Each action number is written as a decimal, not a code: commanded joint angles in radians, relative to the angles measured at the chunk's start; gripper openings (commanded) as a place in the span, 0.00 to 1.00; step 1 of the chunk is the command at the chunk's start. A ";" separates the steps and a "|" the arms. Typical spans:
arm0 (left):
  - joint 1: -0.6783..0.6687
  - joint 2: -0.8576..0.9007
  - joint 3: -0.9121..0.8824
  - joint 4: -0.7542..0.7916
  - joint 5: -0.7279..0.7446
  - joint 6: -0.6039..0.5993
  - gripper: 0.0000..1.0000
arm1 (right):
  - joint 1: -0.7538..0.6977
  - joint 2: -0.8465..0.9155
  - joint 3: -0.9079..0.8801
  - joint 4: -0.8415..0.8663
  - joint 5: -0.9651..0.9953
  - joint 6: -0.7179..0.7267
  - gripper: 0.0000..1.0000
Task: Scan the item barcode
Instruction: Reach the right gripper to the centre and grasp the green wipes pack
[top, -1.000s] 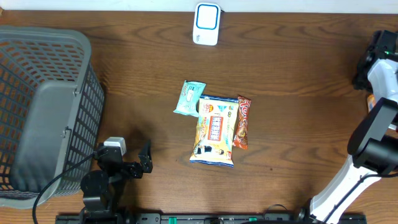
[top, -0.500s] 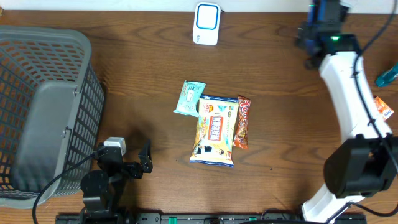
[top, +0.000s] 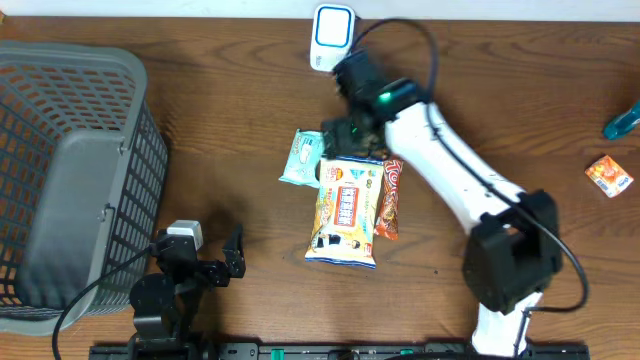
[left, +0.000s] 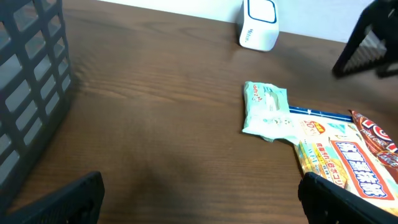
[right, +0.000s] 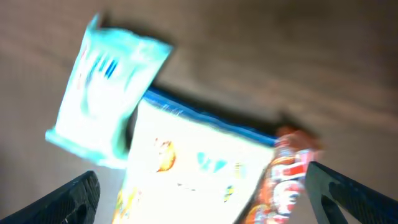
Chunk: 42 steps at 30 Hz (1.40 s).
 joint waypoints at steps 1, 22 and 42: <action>0.006 -0.005 -0.015 -0.019 0.013 -0.009 1.00 | 0.069 0.039 0.000 -0.055 -0.016 0.018 0.99; 0.006 -0.005 -0.015 -0.019 0.013 -0.009 1.00 | 0.153 0.229 -0.001 0.286 -0.016 0.332 0.68; 0.006 -0.005 -0.015 -0.019 0.013 -0.009 1.00 | 0.145 0.354 -0.001 0.300 0.022 0.379 0.23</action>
